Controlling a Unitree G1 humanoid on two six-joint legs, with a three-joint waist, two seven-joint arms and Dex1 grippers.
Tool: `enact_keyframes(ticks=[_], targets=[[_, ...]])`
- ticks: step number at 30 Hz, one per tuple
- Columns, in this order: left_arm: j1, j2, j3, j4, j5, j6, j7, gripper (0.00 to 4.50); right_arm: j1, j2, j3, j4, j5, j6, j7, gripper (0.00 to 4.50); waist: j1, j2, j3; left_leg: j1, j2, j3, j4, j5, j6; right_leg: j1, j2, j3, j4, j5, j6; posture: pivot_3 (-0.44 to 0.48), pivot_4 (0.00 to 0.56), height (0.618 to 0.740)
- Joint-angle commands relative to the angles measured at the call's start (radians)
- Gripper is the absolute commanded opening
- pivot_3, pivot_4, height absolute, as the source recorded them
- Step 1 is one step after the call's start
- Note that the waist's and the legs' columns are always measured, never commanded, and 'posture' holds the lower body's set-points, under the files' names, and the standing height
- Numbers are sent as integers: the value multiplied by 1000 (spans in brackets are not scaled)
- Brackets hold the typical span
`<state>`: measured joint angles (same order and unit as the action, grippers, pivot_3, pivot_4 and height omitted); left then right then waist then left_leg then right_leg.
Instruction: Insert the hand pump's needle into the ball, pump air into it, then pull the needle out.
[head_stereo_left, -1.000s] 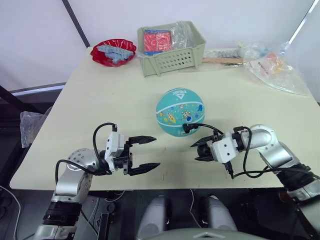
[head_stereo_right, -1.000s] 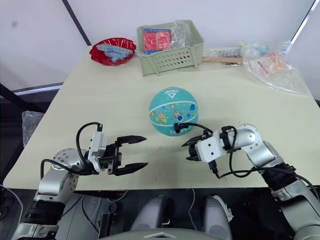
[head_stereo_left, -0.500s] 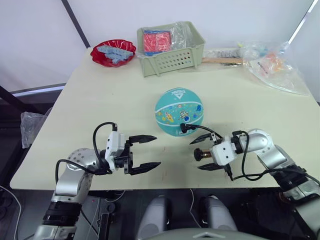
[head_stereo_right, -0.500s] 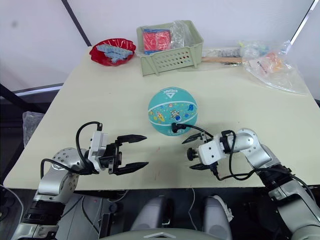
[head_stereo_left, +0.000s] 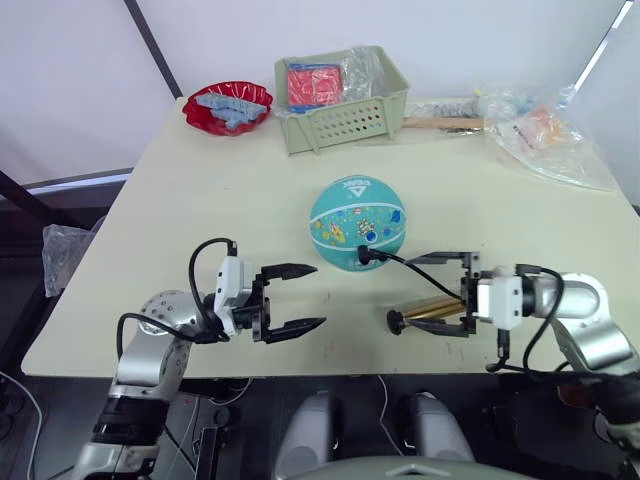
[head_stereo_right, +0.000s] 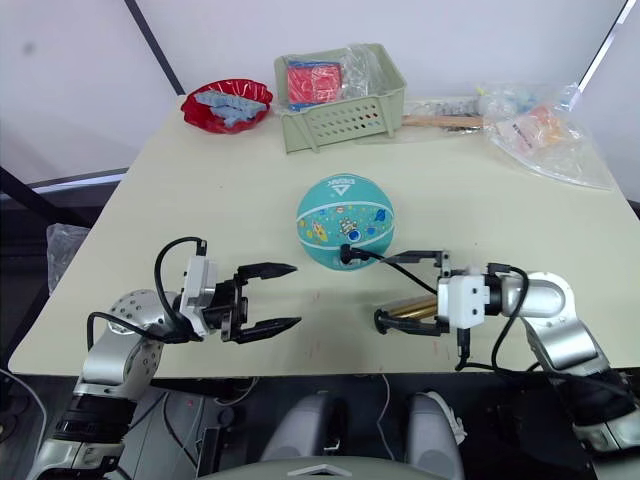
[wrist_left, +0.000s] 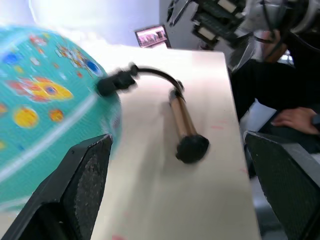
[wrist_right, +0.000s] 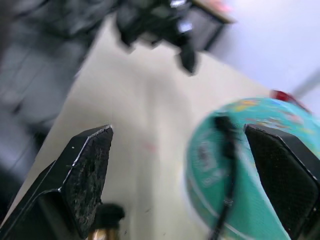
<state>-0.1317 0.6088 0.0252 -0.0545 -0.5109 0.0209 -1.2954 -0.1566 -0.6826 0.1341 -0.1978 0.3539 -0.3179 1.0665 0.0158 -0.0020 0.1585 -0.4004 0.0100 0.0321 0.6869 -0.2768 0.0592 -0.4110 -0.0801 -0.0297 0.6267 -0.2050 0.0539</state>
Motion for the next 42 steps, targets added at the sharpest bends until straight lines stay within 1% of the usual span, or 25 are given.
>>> enact_keyframes(ticks=[1, 5, 7, 11, 15, 16, 20, 26, 31, 34, 39, 42], targets=[[-45, -24, 16, 6, -18, 19, 39, 4500, 83, 3, -99, -100, 65, 67, -82, 4374, -1, 0, 0, 0, 0, 0, 0, 0, 0, 0, 0, 0, 0, 0, 0, 0, 150, 738], [-121, -61, 27, 30, -24, 60, 105, 4500, 184, 33, -177, -166, 91, 100, -163, 4374, -1, -1, 0, 1, 0, 1, 0, 0, 0, 0, 1, 1, 0, 0, 0, 0, 150, 738], [-149, -72, 29, 41, -18, 68, 124, 4500, 214, 46, -199, -188, 93, 109, -187, 4374, -1, -2, 1, 1, 0, 1, 0, 0, 0, 0, 1, 1, 0, 0, 0, 0, 150, 738], [-284, -125, 26, 105, 3, 110, 225, 4500, 295, 86, -239, -234, 97, 107, -238, 4374, 2, -3, 1, 1, 0, 1, 0, 0, 0, 0, 2, 2, 0, 0, 0, 0, 150, 738], [-388, -154, 2, 176, 37, 112, 252, 4500, 324, 100, -245, -258, 91, 103, -244, 4374, -5, -4, 1, 1, 0, 1, 0, 0, 0, 0, 2, 2, 0, 0, 1, 0, 150, 738], [-427, -163, -7, 210, 55, 110, 264, 4500, 330, 104, -244, -264, 92, 101, -244, 4374, -6, -4, 1, 1, -1, 3, 0, 0, 0, 0, 2, 4, 0, 2, 4, 0, 150, 738], [-539, -183, -35, 324, 100, 93, 245, 4500, 334, 116, -239, -270, 88, 97, -246, 4374, 0, -6, 3, 1, -1, 1, 0, 0, 0, 0, 7, 4, 0, 2, 4, 0, 150, 738], [-646, -191, -68, 484, 184, 27, 205, 4500, 343, 128, -239, -263, 82, 82, -237, 4374, -3, -6, 3, 1, -1, 2, 0, 0, 0, 0, 8, 7, 0, 2, 4, 0, 150, 738], [-679, -216, -91, 564, 228, -2, 189, 4500, 351, 135, -231, -260, 73, 70, -234, 4374, -2, -6, 3, 1, -1, 3, 0, 0, 0, 0, 8, 7, 0, 2, 4, 0, 150, 738], [-682, -247, -94, 600, 249, 2, 223, 4500, 350, 136, -230, -255, 69, 70, -233, 4374, 0, -6, 3, 1, -1, 3, 0, 0, 0, 0, 8, 8, 0, 2, 4, 0, 150, 738], [-632, -293, -101, 572, 258, 37, 254, 4500, 328, 129, -223, -255, 23, 99, -258, 4374, 2, -7, 3, 1, -1, 2, 0, 0, 0, 0, 8, 9, 0, 2, 4, 0, 150, 738], [-605, -311, -104, 559, 269, 53, 294, 4500, 283, 121, -188, -279, 8, 170, -275, 4374, 4, -7, 2, 1, -1, 2, 1, 0, 0, 1, 8, 11, 0, 2, 5, 0, 150, 738]])
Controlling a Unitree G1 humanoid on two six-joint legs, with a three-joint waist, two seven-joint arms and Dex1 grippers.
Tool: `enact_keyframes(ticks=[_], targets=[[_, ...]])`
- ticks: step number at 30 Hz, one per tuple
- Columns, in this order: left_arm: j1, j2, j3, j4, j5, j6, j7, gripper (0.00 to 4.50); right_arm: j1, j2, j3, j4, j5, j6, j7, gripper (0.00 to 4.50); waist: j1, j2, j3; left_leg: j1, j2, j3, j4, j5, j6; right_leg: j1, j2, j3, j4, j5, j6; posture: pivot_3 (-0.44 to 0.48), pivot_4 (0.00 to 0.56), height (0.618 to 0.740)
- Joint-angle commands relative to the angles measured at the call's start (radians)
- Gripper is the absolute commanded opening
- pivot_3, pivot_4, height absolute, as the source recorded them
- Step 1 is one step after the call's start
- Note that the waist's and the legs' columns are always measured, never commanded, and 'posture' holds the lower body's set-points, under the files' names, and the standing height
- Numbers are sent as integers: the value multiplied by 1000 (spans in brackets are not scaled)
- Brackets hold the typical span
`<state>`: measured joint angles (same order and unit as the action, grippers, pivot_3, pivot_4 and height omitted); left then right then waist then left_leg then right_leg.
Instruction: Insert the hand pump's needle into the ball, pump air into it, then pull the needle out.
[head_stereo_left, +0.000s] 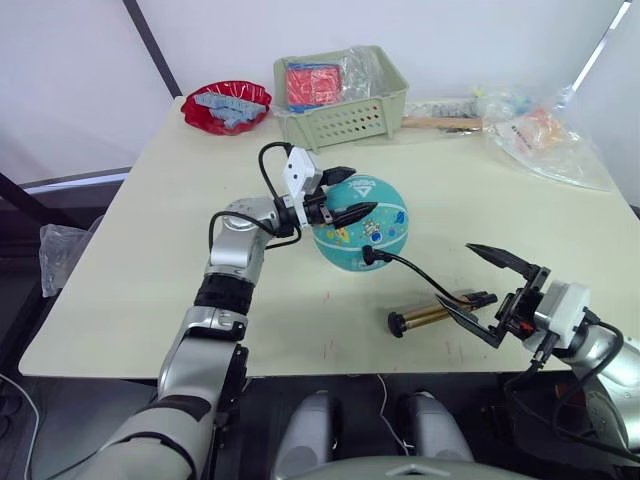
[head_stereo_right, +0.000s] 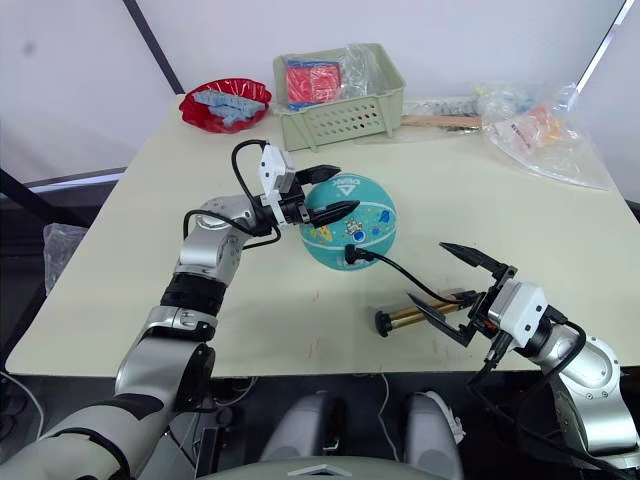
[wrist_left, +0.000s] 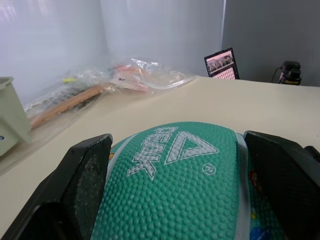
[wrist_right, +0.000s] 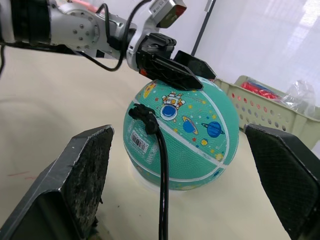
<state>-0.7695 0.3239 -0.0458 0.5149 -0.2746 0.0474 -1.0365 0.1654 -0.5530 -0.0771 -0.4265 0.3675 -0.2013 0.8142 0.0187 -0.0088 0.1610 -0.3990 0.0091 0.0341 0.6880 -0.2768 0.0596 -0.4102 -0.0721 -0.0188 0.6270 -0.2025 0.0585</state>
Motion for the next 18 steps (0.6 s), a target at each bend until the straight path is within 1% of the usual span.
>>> enact_keyframes(ticks=[1, 8, 14, 18], targets=[[38, -32, -33, -12, 36, 31, 49, 4500, -57, -9, 38, -54, -28, 77, -35, 4374, 2, 0, 0, 0, 0, 0, 0, 0, 0, 0, 0, 0, 0, 0, 0, 0, 150, 738], [69, -55, -34, -52, 43, 56, 113, 4500, -209, -34, 139, -53, -211, 218, -94, 4374, 16, 0, -1, 1, -1, -1, 2, 0, 1, 1, 0, 3, 0, -2, -3, 0, 150, 738], [99, -68, -34, -95, 55, 84, 173, 4500, -371, -76, 249, -48, -389, 343, -93, 4374, 21, -1, -1, 1, -2, -1, 2, 0, 1, 1, 1, 3, 0, -2, -3, 0, 150, 738], [111, -87, -32, -116, 58, 104, 219, 4500, -470, -72, 333, -16, -480, 357, -73, 4374, 20, -1, -2, 1, -2, -1, 2, 0, 1, 1, 1, 3, 0, -2, -3, 0, 150, 738]])
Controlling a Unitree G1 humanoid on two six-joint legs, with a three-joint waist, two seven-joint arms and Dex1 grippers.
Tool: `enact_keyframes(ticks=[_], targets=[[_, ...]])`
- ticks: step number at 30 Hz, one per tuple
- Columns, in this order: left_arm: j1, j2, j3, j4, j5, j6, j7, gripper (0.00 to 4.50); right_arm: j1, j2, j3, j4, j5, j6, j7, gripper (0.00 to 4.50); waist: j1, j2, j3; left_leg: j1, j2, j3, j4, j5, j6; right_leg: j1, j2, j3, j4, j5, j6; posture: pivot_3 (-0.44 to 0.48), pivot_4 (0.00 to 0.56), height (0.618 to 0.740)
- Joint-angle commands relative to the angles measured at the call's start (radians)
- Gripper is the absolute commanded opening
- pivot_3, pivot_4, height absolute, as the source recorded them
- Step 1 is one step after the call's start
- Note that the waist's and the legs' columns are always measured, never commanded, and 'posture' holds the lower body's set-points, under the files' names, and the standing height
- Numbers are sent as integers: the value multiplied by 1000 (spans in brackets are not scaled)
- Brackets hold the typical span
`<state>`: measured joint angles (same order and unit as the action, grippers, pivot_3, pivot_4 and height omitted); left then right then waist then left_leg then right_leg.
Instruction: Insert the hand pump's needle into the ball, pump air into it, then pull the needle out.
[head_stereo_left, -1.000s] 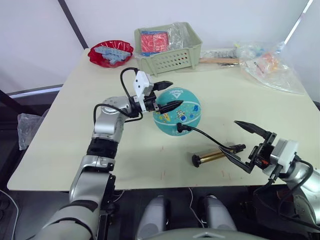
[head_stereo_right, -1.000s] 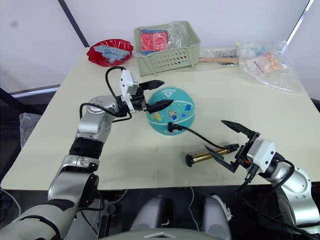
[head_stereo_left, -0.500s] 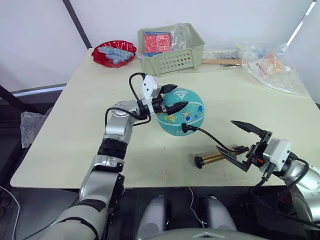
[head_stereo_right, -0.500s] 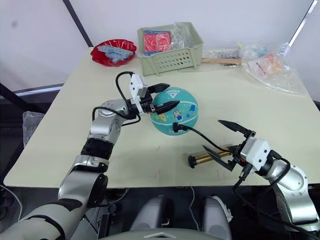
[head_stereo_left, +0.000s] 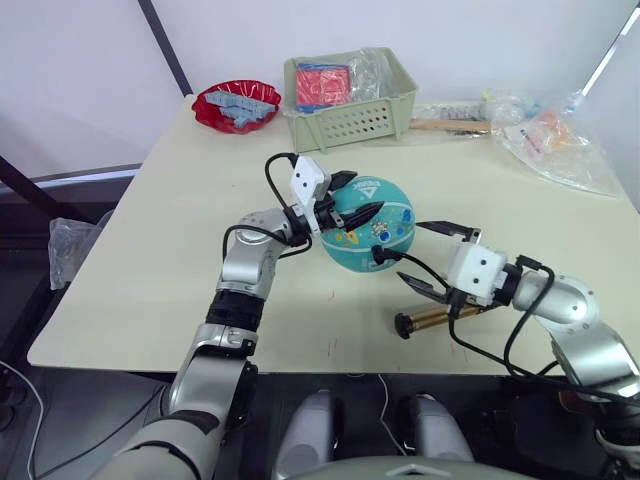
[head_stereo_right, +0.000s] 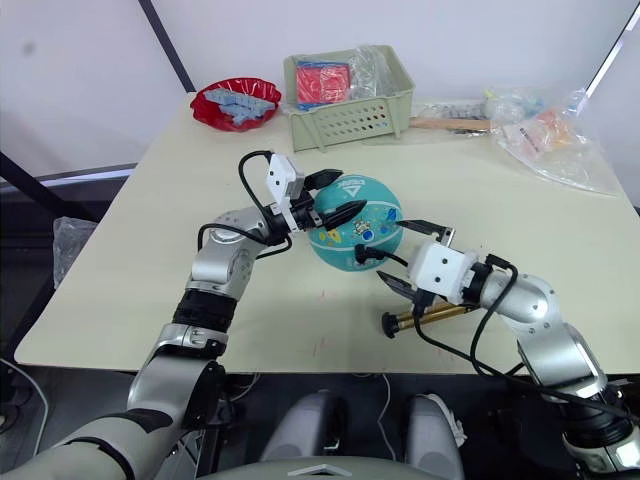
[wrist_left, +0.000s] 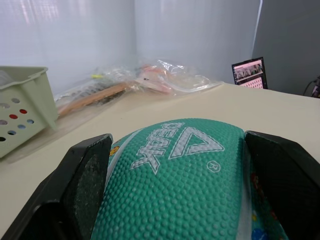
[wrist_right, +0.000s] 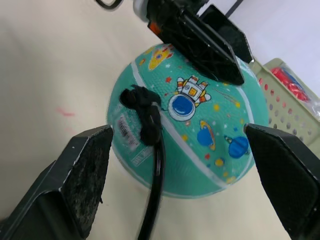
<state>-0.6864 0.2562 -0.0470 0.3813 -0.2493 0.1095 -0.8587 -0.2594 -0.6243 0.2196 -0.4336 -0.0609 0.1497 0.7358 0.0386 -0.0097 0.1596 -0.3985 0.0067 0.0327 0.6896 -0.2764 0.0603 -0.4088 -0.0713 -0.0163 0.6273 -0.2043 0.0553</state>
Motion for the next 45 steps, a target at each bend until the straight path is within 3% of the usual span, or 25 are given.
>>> enact_keyframes(ticks=[1, 7, 14, 17, 18, 25, 36, 45], targets=[[30, -22, -31, 15, 35, 44, 48, 4500, -56, 2, 47, -5, -65, 12, 7, 4374, 1, 0, 0, 0, 0, 0, 0, 0, 0, 0, 0, 0, 0, 0, 0, 0, 150, 738], [49, -43, -40, -16, 51, 64, 95, 4500, -119, 16, 144, 30, -212, 11, -8, 4374, -1, 0, 0, 1, 0, -1, 0, 1, 1, 1, 0, 1, 0, 0, 0, 0, 150, 738], [46, -53, -44, -23, 57, 69, 106, 4500, -129, 32, 158, 41, -299, 8, -25, 4374, 1, 0, 0, 1, -1, -3, 1, 2, 1, 2, 1, 1, 0, 0, 0, 0, 150, 738], [50, -55, -45, -30, 57, 70, 105, 4500, -129, 35, 155, 51, -324, -4, -32, 3520, 1, 0, 0, 1, -1, -3, 1, 2, 0, 2, 1, 0, 0, 0, 0, 0, 150, 738], [52, -56, -45, -33, 58, 71, 105, 4500, -127, 32, 155, 54, -334, -10, -32, 2865, 1, 0, 0, 1, -1, -3, 1, 2, 0, 2, 1, 0, 0, 0, 0, 0, 150, 738], [65, -58, -45, -40, 60, 70, 115, 4500, -109, 45, 147, 51, -341, -44, -39, 71, -2, 0, 0, 1, -1, -3, 1, 2, 0, 2, 1, 0, 0, 0, 0, 0, 150, 738], [111, -90, -65, 7, 153, 71, 257, 4500, 0, 76, 77, 24, -308, -106, -121, 89, 3, 0, -3, 2, -1, -7, 1, 3, 0, 5, 1, 0, 0, 0, 0, 0, 150, 738], [109, -93, -117, 112, 214, 3, 318, 4500, 76, 40, -11, -88, -242, -90, -80, 89, 28, 0, -4, 2, -4, -12, 1, 4, 2, 8, 0, 0, -2, 0, 0, 0, 150, 738]])
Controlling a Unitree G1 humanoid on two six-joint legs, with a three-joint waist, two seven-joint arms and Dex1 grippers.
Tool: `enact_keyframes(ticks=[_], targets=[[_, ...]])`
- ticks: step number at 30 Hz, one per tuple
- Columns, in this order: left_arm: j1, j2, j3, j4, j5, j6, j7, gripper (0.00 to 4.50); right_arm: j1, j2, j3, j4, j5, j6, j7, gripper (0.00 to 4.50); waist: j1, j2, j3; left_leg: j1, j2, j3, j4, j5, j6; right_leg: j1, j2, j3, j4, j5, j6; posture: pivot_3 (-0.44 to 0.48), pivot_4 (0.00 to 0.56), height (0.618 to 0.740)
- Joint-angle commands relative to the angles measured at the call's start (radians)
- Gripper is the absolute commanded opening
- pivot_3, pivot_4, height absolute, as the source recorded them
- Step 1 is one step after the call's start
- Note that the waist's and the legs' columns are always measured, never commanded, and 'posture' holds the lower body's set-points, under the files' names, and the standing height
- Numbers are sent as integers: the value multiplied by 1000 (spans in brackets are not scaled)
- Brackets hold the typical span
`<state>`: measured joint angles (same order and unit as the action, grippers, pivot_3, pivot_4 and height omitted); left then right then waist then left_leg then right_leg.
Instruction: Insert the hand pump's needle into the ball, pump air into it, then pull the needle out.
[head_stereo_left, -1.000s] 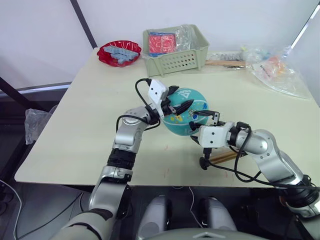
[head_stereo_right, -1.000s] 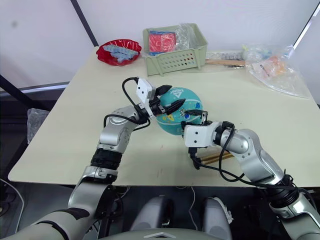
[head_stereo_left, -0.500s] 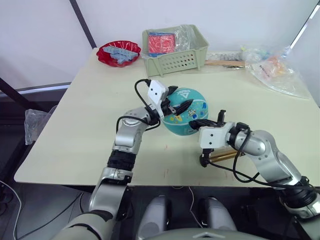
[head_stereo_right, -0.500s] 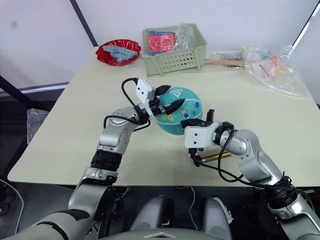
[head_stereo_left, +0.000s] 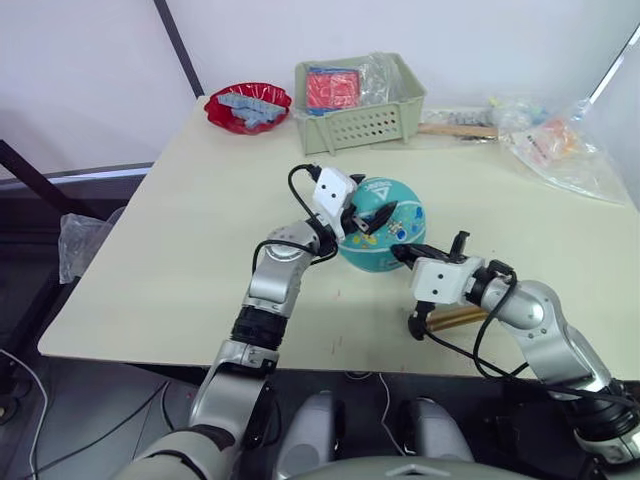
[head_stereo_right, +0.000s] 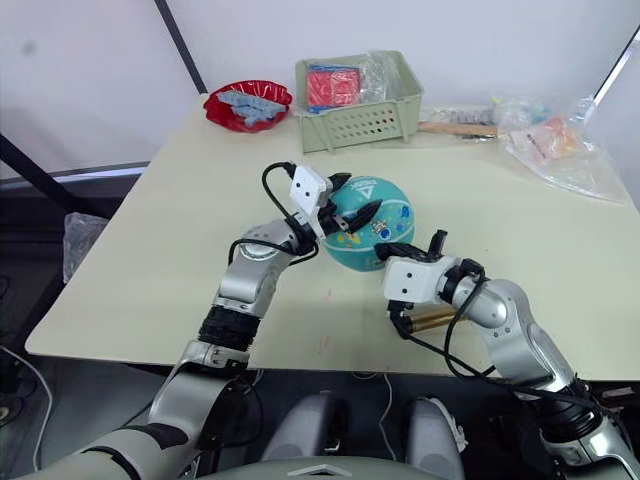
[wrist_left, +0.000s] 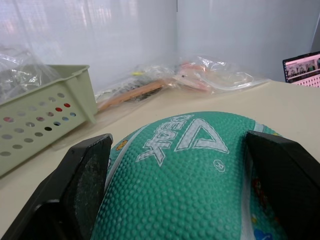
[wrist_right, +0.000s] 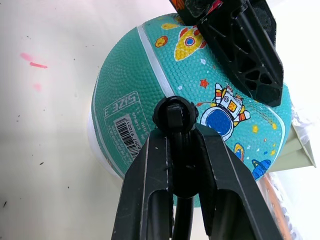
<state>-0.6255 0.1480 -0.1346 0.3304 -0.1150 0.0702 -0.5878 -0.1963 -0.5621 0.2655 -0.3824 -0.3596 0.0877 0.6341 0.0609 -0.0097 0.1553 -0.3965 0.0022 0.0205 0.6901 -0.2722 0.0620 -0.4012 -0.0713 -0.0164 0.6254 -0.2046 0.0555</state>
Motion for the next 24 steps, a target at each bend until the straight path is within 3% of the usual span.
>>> enact_keyframes(ticks=[1, 24], targets=[[47, 16, -33, 172, 81, 37, 49, 4500, 21, -29, -66, -148, 64, -24, 28, 89, 8, 0, 0, 0, 0, 0, 0, 0, 0, 0, 0, 0, 0, 0, 0, 0, 150, 738], [34, 30, -91, 276, 105, -36, 94, 4500, 81, -77, -116, -280, 114, 32, 90, 89, 32, 0, 0, -2, -1, -3, 0, 0, 1, 1, -1, -2, -2, -1, 1, 0, 150, 738]])
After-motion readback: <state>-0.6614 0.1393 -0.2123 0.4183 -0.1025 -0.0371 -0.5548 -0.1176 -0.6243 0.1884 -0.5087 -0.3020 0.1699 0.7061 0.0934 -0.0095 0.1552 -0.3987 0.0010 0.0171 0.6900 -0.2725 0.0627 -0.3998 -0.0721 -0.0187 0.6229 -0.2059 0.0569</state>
